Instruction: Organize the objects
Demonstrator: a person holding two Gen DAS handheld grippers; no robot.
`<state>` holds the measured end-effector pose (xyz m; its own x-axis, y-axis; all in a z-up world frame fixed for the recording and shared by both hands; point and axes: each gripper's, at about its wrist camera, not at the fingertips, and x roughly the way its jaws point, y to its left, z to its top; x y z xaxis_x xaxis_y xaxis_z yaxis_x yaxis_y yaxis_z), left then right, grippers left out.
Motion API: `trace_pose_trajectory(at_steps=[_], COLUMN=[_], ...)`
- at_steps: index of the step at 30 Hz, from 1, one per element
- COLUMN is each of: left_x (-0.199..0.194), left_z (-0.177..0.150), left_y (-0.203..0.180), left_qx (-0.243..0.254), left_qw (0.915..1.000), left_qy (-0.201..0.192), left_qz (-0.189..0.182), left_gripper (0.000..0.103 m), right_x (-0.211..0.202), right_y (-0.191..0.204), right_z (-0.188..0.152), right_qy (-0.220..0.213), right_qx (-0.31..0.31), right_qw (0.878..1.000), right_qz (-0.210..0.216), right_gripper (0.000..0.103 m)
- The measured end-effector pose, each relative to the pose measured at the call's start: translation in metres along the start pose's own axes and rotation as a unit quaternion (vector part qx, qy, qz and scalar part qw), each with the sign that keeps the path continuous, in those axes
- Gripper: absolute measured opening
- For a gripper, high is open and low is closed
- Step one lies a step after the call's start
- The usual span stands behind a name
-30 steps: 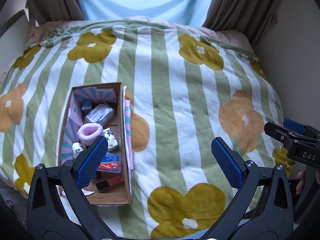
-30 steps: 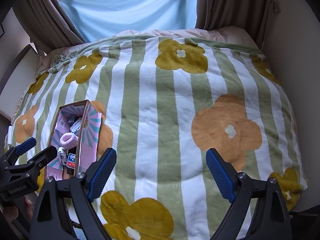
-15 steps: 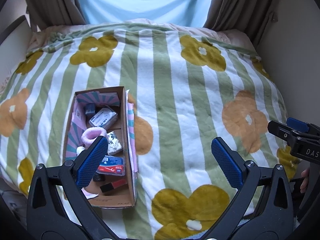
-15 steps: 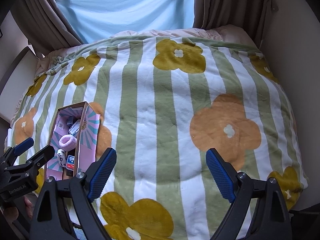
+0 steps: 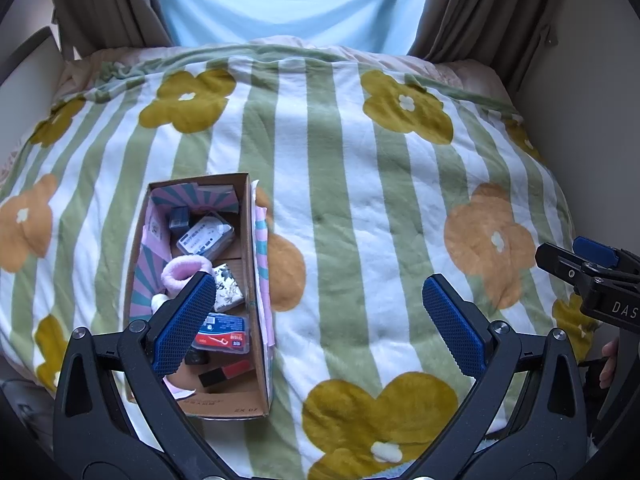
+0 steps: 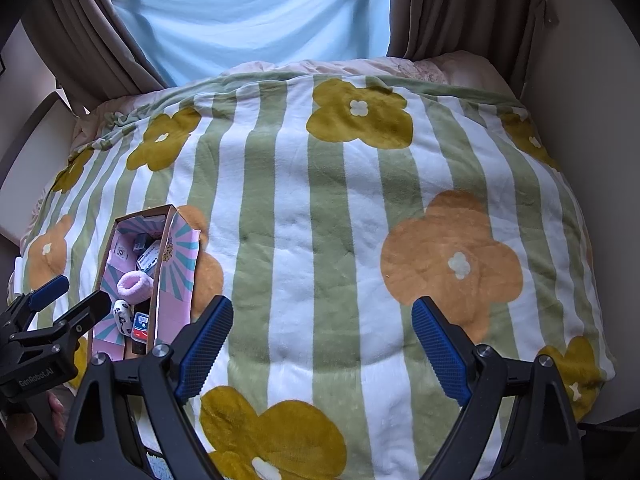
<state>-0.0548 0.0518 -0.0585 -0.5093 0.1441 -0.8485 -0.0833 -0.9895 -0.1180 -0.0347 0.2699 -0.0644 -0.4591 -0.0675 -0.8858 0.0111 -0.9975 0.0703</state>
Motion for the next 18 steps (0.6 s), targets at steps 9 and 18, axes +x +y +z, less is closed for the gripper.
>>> trace_pose_trajectory(at_steps=[9,18], left_x=[0.005,0.011], left_z=[0.001,0.000], left_y=[-0.001,-0.004], left_qx=[0.002,0.011], left_qw=[1.0000,0.9999], left_qy=[0.004,0.006], left_qz=[0.001,0.011], left_gripper=[0.103,0.103], right_x=[0.001,0.001], right_y=[0.000,0.000], right_z=[0.001,0.001], right_qy=[0.000,0.001], right_qx=[0.000,0.000], right_qw=[1.000,1.000], right_qz=[0.000,-0.001], right_gripper=[0.089,0.089])
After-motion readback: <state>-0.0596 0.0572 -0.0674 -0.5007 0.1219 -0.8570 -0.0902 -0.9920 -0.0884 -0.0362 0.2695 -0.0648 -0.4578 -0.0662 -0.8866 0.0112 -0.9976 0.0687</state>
